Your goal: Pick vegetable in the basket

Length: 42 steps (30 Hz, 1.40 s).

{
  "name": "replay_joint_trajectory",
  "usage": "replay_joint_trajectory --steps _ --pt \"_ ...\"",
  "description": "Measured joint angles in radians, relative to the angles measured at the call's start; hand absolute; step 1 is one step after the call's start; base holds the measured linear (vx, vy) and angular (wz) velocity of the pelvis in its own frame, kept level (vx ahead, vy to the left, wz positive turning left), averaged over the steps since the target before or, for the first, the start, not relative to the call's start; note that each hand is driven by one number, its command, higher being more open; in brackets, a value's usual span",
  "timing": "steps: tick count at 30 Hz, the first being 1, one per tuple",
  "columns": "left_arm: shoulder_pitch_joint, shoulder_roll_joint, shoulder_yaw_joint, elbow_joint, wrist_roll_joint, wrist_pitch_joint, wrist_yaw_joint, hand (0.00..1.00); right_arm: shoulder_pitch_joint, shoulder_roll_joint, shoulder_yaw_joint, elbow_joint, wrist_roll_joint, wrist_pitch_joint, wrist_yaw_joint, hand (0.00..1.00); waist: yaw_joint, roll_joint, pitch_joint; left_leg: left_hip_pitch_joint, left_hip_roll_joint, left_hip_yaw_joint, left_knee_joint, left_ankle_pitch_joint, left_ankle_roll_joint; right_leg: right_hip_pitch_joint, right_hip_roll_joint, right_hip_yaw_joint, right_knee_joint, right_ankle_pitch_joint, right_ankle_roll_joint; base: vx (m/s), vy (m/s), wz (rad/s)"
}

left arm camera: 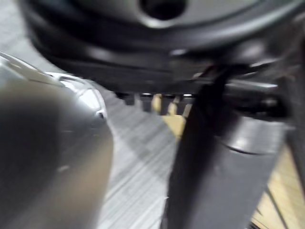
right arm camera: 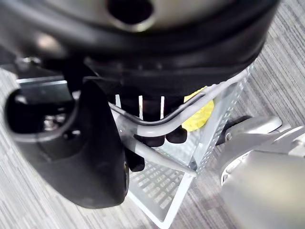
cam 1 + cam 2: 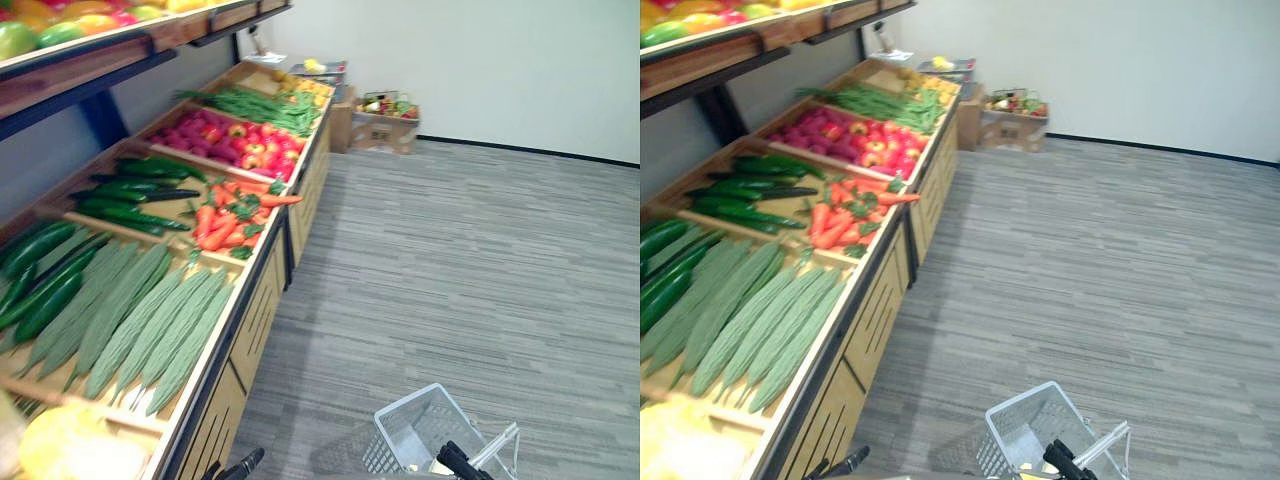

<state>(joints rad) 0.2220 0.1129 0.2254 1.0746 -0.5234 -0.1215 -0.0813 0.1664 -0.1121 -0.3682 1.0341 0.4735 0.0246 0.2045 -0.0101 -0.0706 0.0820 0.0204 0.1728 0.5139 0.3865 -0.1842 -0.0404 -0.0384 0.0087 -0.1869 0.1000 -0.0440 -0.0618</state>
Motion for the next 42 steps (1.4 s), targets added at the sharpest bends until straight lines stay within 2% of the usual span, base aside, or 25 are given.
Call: replay_joint_trajectory --steps 1,2,3,5,6,7,8,11,14,16,17,22,24,29,31,35,36,38,39,40,41,42 --pt "-0.004 -0.014 0.013 0.008 -0.01 -0.001 0.018 1.0 -0.015 -0.021 0.002 0.006 0.0 0.001 0.007 0.0 0.012 0.02 0.011 -0.005 -0.021 -0.145 -0.003 -0.039 -0.025 0.016 0.023 0.067 -0.029 0.018 -0.005 0.14 -0.073 -1.57" --pt "-0.004 -0.028 0.028 0.013 -0.017 -0.001 0.021 1.0 -0.023 -0.031 0.007 0.011 0.0 0.001 0.007 0.0 0.015 0.034 0.016 -0.004 -0.034 -0.199 -0.019 -0.051 -0.025 0.025 0.035 0.097 -0.045 0.027 -0.006 0.13 0.076 -1.74" --pt "-0.002 -0.046 0.059 0.045 -0.039 0.001 0.032 1.0 -0.035 -0.044 0.024 0.019 -0.001 0.001 0.007 0.0 0.017 0.051 0.023 -0.004 -0.076 -0.317 -0.083 -0.063 -0.024 0.041 0.051 0.17 -0.074 0.046 -0.004 0.1 0.103 -1.47" --pt "0.009 -0.053 0.074 0.054 -0.059 0.001 0.033 1.0 -0.03 -0.047 0.041 0.025 -0.001 0.007 0.008 0.0 0.022 0.049 0.025 -0.006 -0.112 -0.41 -0.148 -0.06 -0.024 0.049 0.054 0.229 -0.085 0.055 0.003 0.08 0.11 -1.25" --pt "0.018 -0.057 0.077 0.054 -0.064 0.0 0.033 1.0 -0.021 -0.048 0.044 0.025 -0.001 0.013 0.007 0.0 0.025 0.058 0.028 -0.002 -0.108 -0.422 -0.177 -0.03 -0.013 0.054 0.066 0.26 -0.085 0.056 0.005 0.09 0.13 -1.04" --pt "0.019 -0.061 0.079 0.055 -0.068 0.002 0.034 1.0 -0.008 -0.044 0.044 0.026 0.0 0.017 0.006 0.0 0.026 0.067 0.025 0.015 -0.1 -0.403 -0.188 0.018 0.008 0.06 0.076 0.273 -0.086 0.054 0.009 0.08 0.116 -0.86" --pt "0.019 -0.061 0.084 0.055 -0.07 0.004 0.035 1.0 -0.001 -0.04 0.045 0.025 -0.001 0.018 0.005 0.0 0.025 0.071 0.024 0.019 -0.098 -0.388 -0.199 0.02 0.007 0.06 0.072 0.266 -0.086 0.053 0.011 0.08 0.104 -0.61" --pt "-0.017 -0.058 0.115 0.056 -0.073 0.005 0.029 1.0 0.03 -0.03 0.045 0.026 0.0 0.031 0.009 0.0 0.022 0.054 0.024 0.046 -0.107 -0.353 -0.257 0.028 0.014 0.057 0.055 0.245 -0.106 0.059 0.027 0.11 0.105 -0.26" --pt "-0.041 -0.057 0.114 0.059 -0.072 0.002 0.021 1.0 0.045 -0.03 0.045 0.033 -0.006 0.032 0.021 0.0 0.013 0.05 0.021 0.068 -0.105 -0.336 -0.281 0.031 0.012 0.058 0.059 0.219 -0.117 0.07 0.034 0.14 0.055 -0.18" --pt "-0.06 -0.062 0.112 0.06 -0.064 -0.005 0.004 1.0 0.045 -0.03 0.043 0.038 -0.01 0.022 0.034 0.0 0.003 0.055 0.023 0.068 -0.107 -0.333 -0.29 0.031 0.012 0.059 0.059 0.207 -0.133 0.075 0.037 0.11 0.022 -0.14" --pt "-0.11 -0.041 0.055 0.071 -0.066 -0.044 -0.014 1.0 0.02 -0.008 0.075 0.041 -0.118 -0.013 0.074 0.0 0.003 0.013 0.033 0.041 -0.162 -0.364 -0.292 0.045 0.048 0.059 0.006 0.165 -0.195 0.128 0.068 0.0 0.0 0.0" --pt "-0.108 -0.041 0.052 0.071 -0.066 -0.044 -0.014 1.0 0.019 -0.007 0.075 0.041 -0.118 -0.013 0.073 0.0 0.005 0.013 0.033 0.042 -0.163 -0.363 -0.299 0.047 0.051 0.056 0.004 0.161 -0.195 0.126 0.07 0.0 0.0 0.0" --pt "-0.1 -0.042 0.033 0.07 -0.065 -0.044 -0.013 1.0 0.014 -0.006 0.075 0.043 -0.119 -0.011 0.067 0.0 0.005 0.016 0.031 0.048 -0.161 -0.36 -0.315 0.054 0.052 0.057 -0.002 0.134 -0.196 0.107 0.073 0.01 -0.011 0.06" --pt "-0.075 -0.04 -0.005 0.065 -0.054 -0.04 -0.005 1.0 -0.018 -0.002 0.073 0.072 -0.118 -0.003 0.014 0.0 0.01 0.041 0.022 0.102 -0.145 -0.348 -0.356 0.059 0.039 0.092 -0.01 0.021 -0.195 0.085 0.081 0.07 -0.032 0.02" --pt "-0.068 -0.042 -0.025 0.057 -0.03 -0.032 -0.001 1.0 -0.037 -0.002 0.073 0.074 -0.12 0.011 -0.017 0.0 0.023 0.06 0.017 0.128 -0.131 -0.323 -0.364 0.051 0.021 0.111 -0.006 -0.019 -0.195 0.071 0.084 0.09 -0.05 -0.09" --pt "-0.046 -0.04 -0.052 0.045 0.01 -0.011 0.007 1.0 -0.045 0.0 0.076 0.079 -0.119 0.032 -0.045 0.0 0.045 0.075 0.015 0.185 -0.104 -0.288 -0.362 0.025 -0.017 0.156 0.022 -0.06 -0.187 0.074 0.087 0.1 -0.059 -0.17" --pt "-0.044 -0.04 -0.053 0.046 0.016 -0.006 0.007 1.0 -0.047 0.0 0.075 0.08 -0.119 0.032 -0.046 0.0 0.045 0.08 0.016 0.196 -0.094 -0.277 -0.356 0.02 -0.022 0.157 0.028 -0.065 -0.167 0.071 0.09 0.12 -0.055 -0.23" --pt "-0.048 -0.04 -0.066 0.045 0.027 -0.006 0.007 1.0 -0.06 -0.004 0.074 0.076 -0.118 0.027 -0.046 0.0 0.044 0.091 0.029 0.207 -0.074 -0.246 -0.34 0.018 -0.02 0.091 0.02 -0.1 0.009 0.013 0.127 0.03 -0.002 -0.22" --pt "-0.049 -0.033 -0.084 0.041 0.031 -0.002 0.003 1.0 -0.071 -0.008 0.073 0.062 -0.116 0.014 -0.046 0.0 0.041 0.086 0.043 0.21 -0.076 -0.235 -0.334 0.012 -0.009 0.007 -0.019 -0.131 0.211 -0.046 0.141 -0.02 0.048 -0.12" --pt "-0.05 -0.023 -0.095 0.036 0.036 0.0 0.0 1.0 -0.077 -0.011 0.068 0.053 -0.116 0.008 -0.045 0.0 0.04 0.082 0.051 0.217 -0.081 -0.234 -0.329 0.004 0.003 -0.036 -0.048 -0.147 0.32 -0.066 0.143 -0.01 0.102 0.05" --pt "-0.053 -0.006 -0.099 0.026 0.052 0.001 -0.007 1.0 -0.089 -0.012 0.05 0.039 -0.113 0.001 -0.045 0.0 0.031 0.062 0.08 0.244 -0.097 -0.239 -0.327 -0.01 0.023 -0.103 -0.113 -0.165 0.517 -0.078 0.153 0.02 0.096 0.32" --pt "-0.052 0.013 -0.099 0.025 0.062 0.001 -0.006 1.0 -0.085 -0.009 0.029 0.039 -0.105 -0.007 -0.045 0.0 0.023 0.043 0.099 0.267 -0.107 -0.259 -0.321 -0.02 0.034 -0.141 -0.165 -0.171 0.643 -0.11 0.155 0.03 0.075 0.41"
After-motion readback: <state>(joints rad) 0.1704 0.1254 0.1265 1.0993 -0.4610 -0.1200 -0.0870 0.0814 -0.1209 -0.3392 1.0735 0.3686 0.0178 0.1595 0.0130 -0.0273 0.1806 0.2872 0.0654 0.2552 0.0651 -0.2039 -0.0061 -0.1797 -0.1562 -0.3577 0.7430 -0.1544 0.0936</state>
